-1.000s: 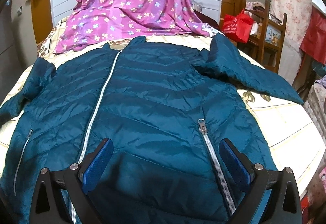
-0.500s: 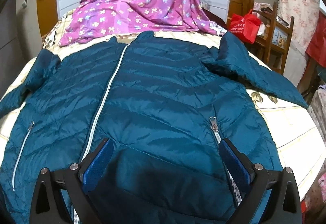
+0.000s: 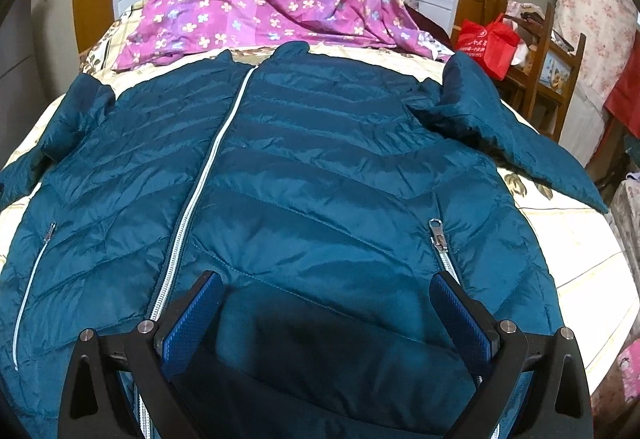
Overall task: Fold large clothes
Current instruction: 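Grasp the jacket sleeve cuff with the left gripper and lift, then carry the sleeve across the jacket body with the left gripper, release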
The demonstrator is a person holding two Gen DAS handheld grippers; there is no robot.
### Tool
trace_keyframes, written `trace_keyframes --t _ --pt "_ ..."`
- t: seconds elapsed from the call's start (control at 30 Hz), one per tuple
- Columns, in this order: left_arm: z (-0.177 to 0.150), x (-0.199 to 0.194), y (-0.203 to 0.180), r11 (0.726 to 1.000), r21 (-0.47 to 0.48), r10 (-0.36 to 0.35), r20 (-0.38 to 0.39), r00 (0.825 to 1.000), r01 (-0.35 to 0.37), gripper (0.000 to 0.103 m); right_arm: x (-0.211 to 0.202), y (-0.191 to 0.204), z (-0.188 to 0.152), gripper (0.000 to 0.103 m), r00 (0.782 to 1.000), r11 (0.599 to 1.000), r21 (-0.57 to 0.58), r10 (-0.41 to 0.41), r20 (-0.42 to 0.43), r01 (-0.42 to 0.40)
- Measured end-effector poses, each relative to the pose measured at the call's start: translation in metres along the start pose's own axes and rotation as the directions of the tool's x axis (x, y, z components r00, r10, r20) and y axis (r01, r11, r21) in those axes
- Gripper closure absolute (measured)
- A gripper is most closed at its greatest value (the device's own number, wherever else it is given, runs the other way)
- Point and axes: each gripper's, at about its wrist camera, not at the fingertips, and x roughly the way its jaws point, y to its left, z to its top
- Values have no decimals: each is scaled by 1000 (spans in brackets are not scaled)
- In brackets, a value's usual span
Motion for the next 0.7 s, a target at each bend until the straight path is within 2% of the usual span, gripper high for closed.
trace_keyframes --t 0.03,0.13,0.2,0.4,0.5,0.57,0.63,0.7 --pt "0 -1 0 999 -12 -30 7 1000 30 79 0 0 0 0 1000 1000 1 0 -1 0" --pt "-5 -19 -13 995 53 -85 83 993 81 83 0 0 -1 0 1000 1000 5 3 -3 -3" --pt "-8 -26 -19 992 69 -110 96 989 104 85 0 -1 -1 0 1000 1000 11 6 -2 -6" --pt "-7 -53 -37 986 63 -160 158 974 152 87 -4 -8 -1 0 1000 999 30 14 8 -15" --pt "-4 -77 -65 978 95 -202 177 963 188 87 -8 -12 -1 0 1000 999 34 12 17 -13" --pt "-5 -90 -87 968 122 -240 184 953 221 87 -10 -16 0 0 1000 999 39 2 22 -3" --pt "-7 -105 -118 948 153 -305 183 935 279 87 -11 -21 -1 0 1000 999 42 -16 25 15" --pt "-12 -118 -157 917 189 -383 170 908 351 87 -13 -25 -2 0 999 999 39 -33 25 32"
